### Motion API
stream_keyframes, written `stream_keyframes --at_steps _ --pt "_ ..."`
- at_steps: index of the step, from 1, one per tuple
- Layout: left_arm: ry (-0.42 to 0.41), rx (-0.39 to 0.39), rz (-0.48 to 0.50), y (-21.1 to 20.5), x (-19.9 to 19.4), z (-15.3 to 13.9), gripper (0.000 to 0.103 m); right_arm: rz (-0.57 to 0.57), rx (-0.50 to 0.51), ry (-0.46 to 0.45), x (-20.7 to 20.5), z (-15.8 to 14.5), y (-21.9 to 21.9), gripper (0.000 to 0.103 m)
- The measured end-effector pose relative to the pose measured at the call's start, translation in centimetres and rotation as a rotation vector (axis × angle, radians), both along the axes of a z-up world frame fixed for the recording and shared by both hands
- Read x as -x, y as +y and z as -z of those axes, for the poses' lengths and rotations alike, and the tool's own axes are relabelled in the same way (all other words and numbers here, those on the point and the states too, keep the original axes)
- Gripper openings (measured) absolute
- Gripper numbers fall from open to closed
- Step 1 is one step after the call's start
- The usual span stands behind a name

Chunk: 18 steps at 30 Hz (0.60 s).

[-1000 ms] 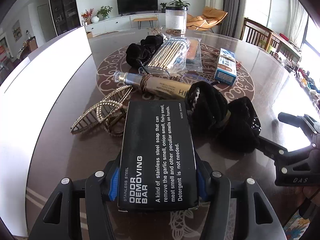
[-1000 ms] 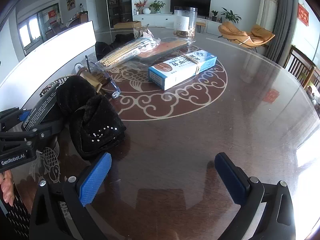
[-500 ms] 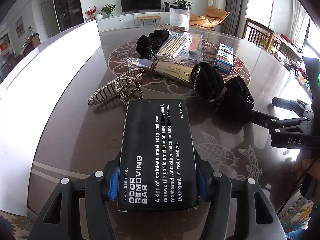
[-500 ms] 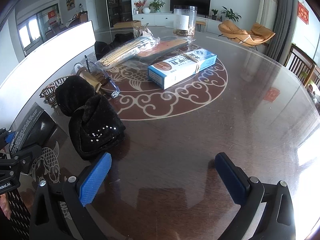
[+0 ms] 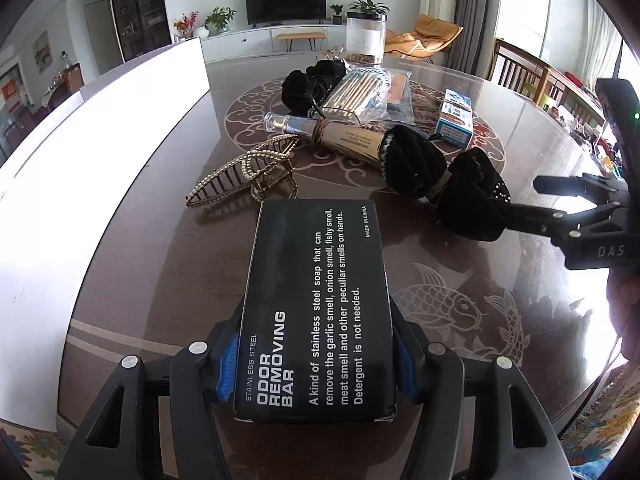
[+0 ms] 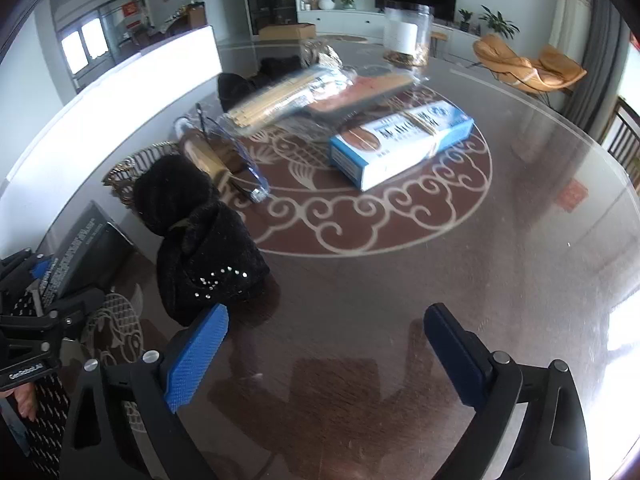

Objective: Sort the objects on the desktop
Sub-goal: 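Close the right tool on the tied black fuzzy pom-poms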

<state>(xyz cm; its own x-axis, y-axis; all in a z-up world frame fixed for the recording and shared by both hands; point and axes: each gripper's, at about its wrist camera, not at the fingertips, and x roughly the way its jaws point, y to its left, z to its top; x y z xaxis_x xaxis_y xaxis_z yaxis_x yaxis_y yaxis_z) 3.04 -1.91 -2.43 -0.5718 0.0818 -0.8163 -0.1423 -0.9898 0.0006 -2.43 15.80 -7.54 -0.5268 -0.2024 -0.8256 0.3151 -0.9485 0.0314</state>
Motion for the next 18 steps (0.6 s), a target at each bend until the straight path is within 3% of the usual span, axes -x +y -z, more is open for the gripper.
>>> stream_keyframes --at_steps 2,4,11,13,15,16,17,18 --pt "-0.003 -0.015 -0.009 -0.6 0.0 -0.1 0.060 -0.103 -0.005 0.033 0.4 -1.5 -1.4 0.097" --pt "-0.006 -0.040 -0.019 -1.2 0.1 -0.1 0.060 -0.188 -0.032 0.006 1.4 -2.0 -3.2 0.097" --pt "-0.009 -0.092 -0.054 -2.4 -0.1 -0.3 0.059 -0.376 -0.112 -0.071 3.4 -1.1 -8.7 0.097" --pt "-0.009 -0.085 -0.048 -2.3 0.0 -0.2 0.059 -0.419 -0.116 -0.090 3.3 -0.7 -9.9 0.089" --pt "-0.008 -0.086 -0.049 -2.3 0.1 -0.2 0.059 -0.450 -0.120 -0.141 3.5 0.1 -11.1 0.061" --pt "-0.009 -0.095 -0.053 -2.5 0.1 -0.2 0.058 -0.460 -0.130 -0.166 3.5 0.6 -11.6 0.058" --pt "-0.010 -0.102 -0.059 -2.6 0.1 -0.2 0.058 -0.467 -0.142 -0.143 3.2 0.5 -11.9 0.042" --pt "-0.011 -0.108 -0.063 -2.9 0.2 -0.2 0.058 -0.475 -0.129 -0.146 3.0 0.5 -11.9 0.038"
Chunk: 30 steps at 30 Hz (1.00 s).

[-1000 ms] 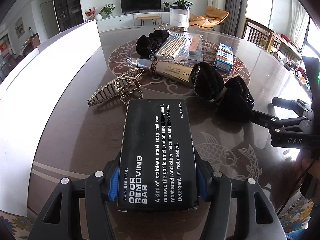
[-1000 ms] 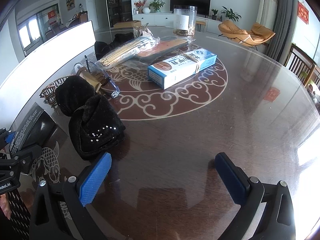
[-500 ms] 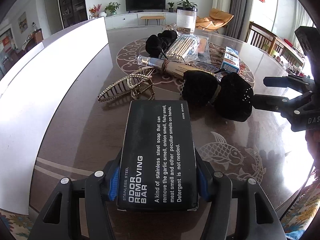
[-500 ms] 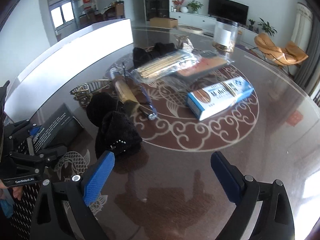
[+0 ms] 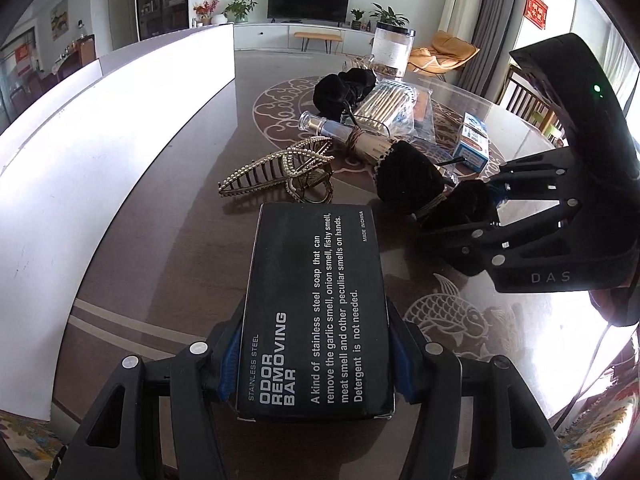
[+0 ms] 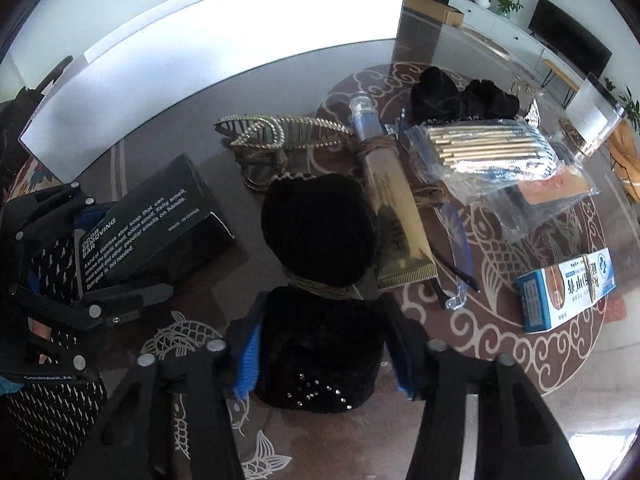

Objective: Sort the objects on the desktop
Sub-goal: 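Close the right tool on the tied black fuzzy pom-poms, then carry the box with the left tool into the bin while the right tool drops the pom-poms there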

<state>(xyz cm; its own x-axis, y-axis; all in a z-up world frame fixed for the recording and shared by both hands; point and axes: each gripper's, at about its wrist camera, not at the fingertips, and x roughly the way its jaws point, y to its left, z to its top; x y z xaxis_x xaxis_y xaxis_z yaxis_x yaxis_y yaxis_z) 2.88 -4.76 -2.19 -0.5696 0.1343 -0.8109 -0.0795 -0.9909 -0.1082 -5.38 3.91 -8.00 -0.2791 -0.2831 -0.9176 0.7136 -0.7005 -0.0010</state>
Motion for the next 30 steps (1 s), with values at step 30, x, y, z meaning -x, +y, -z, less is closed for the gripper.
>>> stream_keyframes --at_steps 30 --pt "0.149 -0.117 -0.564 -24.2 0.6 -13.0 0.058 -0.037 0.431 0.198 6.6 -17.9 -15.8 0.037"
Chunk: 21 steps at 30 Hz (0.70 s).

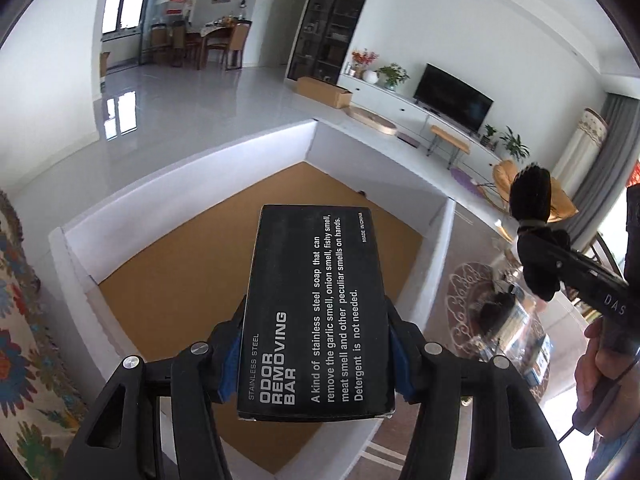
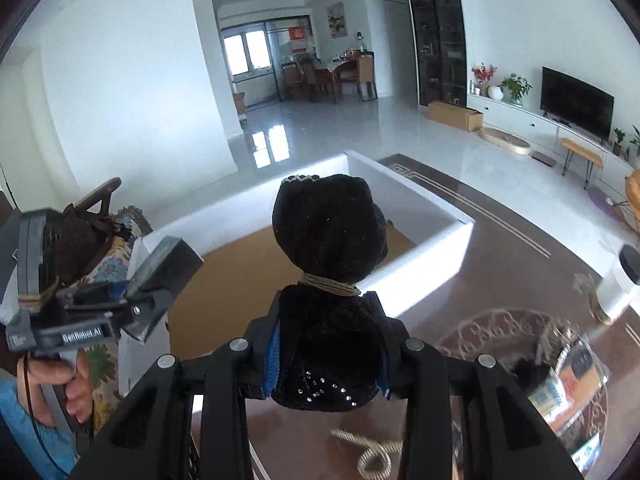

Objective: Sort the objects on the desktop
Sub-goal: 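Carry the box with the left tool into the bin while the right tool drops the pom-poms there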

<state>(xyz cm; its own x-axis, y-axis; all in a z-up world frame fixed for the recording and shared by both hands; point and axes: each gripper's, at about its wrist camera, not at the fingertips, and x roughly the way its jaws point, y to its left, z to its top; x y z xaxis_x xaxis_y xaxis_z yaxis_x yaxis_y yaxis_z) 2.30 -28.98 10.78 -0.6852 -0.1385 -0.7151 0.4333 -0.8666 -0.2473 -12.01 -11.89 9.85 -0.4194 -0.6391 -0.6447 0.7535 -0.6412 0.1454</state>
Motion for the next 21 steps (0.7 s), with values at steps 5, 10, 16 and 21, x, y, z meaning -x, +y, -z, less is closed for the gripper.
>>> stream_keyframes --at_steps 5,10,16,21 --pt "-0.134 -0.041 -0.108 -3.2 1.7 4.2 0.058 0.014 -0.014 -0.068 5.4 2.2 -9.5 0.037" --pt "-0.248 -0.010 -0.131 -3.1 3.0 5.6 0.059 0.028 -0.160 -0.118 7.8 7.2 -15.0 0.037" --pt "-0.332 -0.120 -0.111 -3.4 4.6 7.3 0.061 0.034 -0.289 -0.152 8.6 10.5 -17.0 0.088" --pt "-0.306 -0.131 -0.086 -3.0 4.5 7.3 0.066 0.039 -0.285 -0.117 8.5 10.4 -16.5 0.092"
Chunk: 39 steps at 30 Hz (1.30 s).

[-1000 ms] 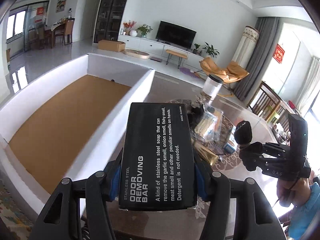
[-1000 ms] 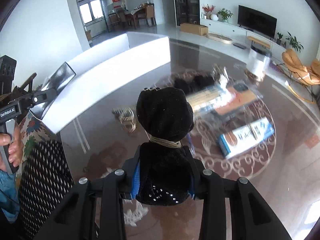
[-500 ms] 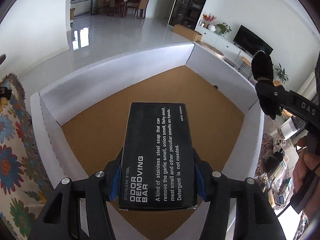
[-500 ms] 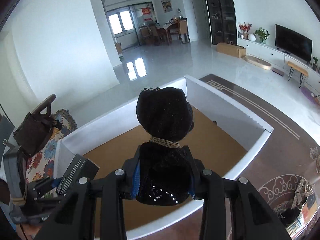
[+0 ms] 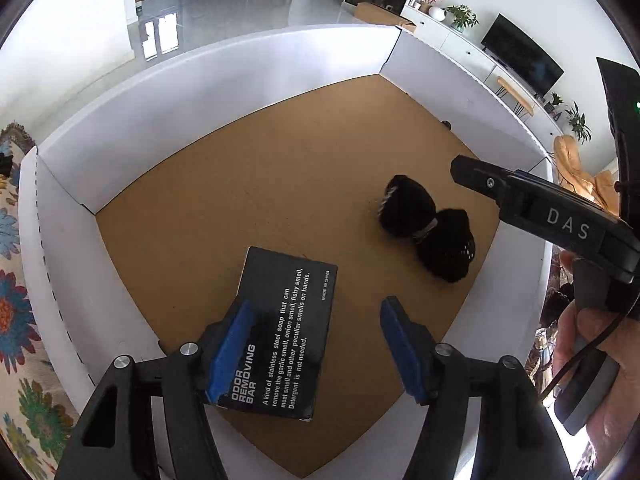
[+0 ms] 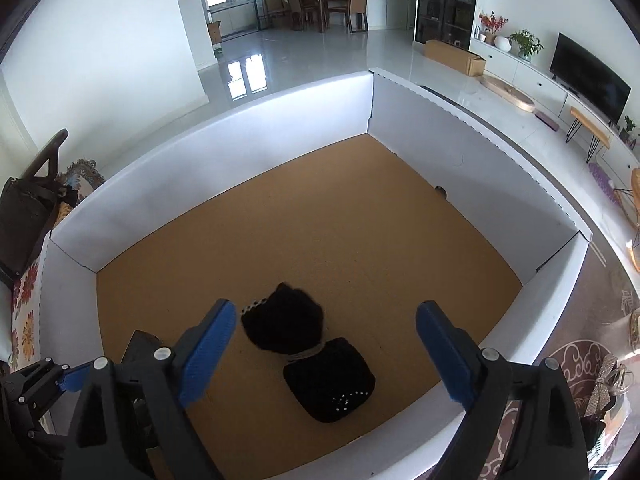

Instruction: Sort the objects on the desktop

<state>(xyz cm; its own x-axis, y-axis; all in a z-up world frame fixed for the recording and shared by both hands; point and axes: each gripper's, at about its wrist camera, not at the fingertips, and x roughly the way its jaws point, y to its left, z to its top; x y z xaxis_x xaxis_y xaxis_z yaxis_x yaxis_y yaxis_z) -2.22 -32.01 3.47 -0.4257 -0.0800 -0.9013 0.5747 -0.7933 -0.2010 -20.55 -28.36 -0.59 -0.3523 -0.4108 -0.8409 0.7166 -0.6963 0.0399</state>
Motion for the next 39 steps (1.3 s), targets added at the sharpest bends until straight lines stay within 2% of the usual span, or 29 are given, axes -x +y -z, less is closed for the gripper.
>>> stream_keyframes --at_steps 5,7,9,11,14,15,17,21,24,30,34,39 --pt "0.007 0.044 -0.003 0.9 -0.7 -0.5 0.066 0.026 0.035 0.044 -0.4 -1.3 2.2 0.092" --pt "0.066 0.104 -0.031 1.6 -1.6 -1.7 0.066 0.046 0.051 0.080 -1.4 -2.5 4.0 0.092" --pt "0.150 0.108 -0.027 3.0 -2.5 -3.3 0.066 0.063 0.109 0.115 -1.8 -4.0 6.7 0.092" --pt "0.243 0.091 0.012 4.9 -3.6 -5.2 0.066 0.083 0.167 0.138 -3.0 -5.5 9.6 0.093" --pt "0.338 0.122 0.097 8.9 -4.6 -8.2 0.067 0.108 0.212 0.167 -4.9 -7.3 14.5 0.094" --pt "0.362 0.127 0.130 10.4 -4.9 -9.0 0.070 0.116 0.222 0.175 -5.7 -7.7 16.4 0.095" --pt "0.414 0.124 0.199 13.5 -5.6 -10.5 0.086 0.143 0.230 0.191 -7.5 -7.9 20.5 0.096" --pt "0.468 0.093 0.340 19.4 -6.0 -11.3 0.091 0.229 0.198 0.227 -11.7 -6.8 28.7 0.101" --pt "0.436 0.068 0.448 23.7 -5.2 -9.7 0.091 0.316 0.153 0.215 -14.7 -4.0 34.7 0.101" --pt "0.351 0.080 0.592 30.2 -4.1 -3.2 0.091 0.469 0.059 0.163 -19.5 2.0 44.7 0.101" --pt "0.296 0.108 0.631 32.1 -3.5 1.2 0.091 0.531 0.056 0.121 -21.1 4.5 48.1 0.101" --pt "0.254 0.159 0.659 32.5 -3.0 3.8 0.091 0.590 0.058 0.086 -21.1 6.6 49.7 0.101"
